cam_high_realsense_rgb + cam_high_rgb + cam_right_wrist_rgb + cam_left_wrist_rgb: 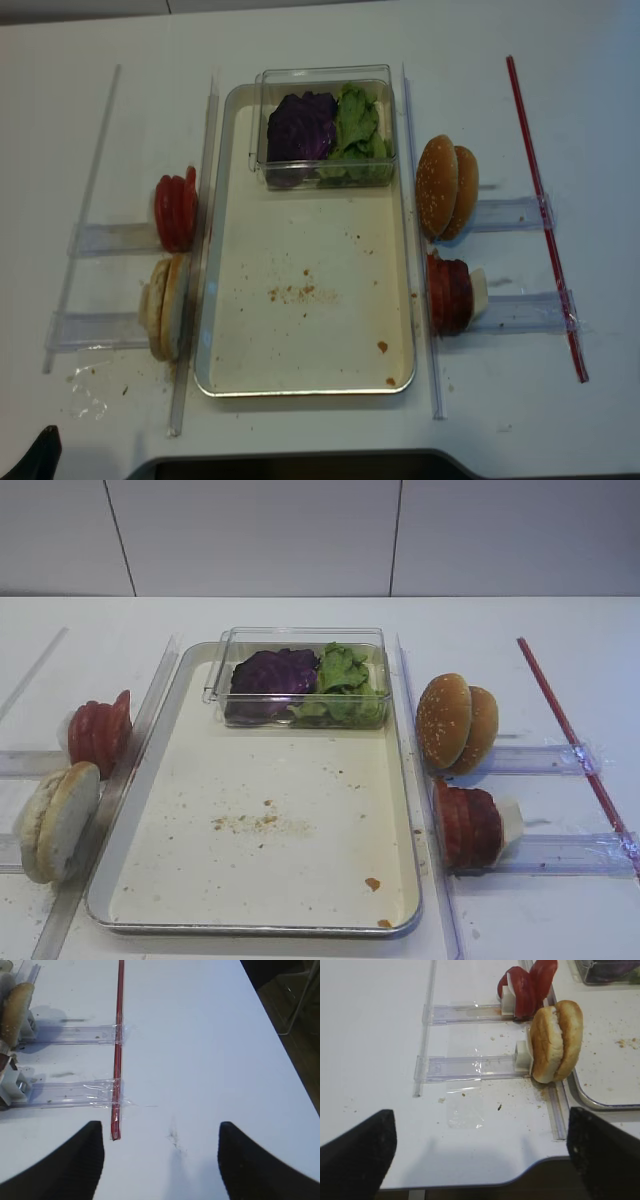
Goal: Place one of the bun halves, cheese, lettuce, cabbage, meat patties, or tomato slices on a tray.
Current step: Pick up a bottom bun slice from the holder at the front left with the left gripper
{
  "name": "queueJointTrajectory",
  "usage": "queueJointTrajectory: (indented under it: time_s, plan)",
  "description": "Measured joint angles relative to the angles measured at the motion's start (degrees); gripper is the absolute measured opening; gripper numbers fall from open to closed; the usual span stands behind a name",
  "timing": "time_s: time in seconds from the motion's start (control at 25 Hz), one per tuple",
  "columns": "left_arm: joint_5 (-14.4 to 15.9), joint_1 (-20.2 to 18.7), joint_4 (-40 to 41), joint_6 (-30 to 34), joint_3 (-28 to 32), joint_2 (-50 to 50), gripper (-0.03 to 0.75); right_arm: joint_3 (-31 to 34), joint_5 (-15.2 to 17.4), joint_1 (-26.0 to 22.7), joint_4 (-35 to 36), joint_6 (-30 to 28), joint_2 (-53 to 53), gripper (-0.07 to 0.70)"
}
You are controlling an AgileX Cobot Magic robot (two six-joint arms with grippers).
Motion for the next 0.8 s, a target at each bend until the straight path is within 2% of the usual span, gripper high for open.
queueJointTrajectory:
  time_s: [0.8]
  plan:
    - [0.0,0.0,0.0,0.0,0.0,0.0,0.644,0.0,0.0,0.0,0.0,0.1,0.0,0.508]
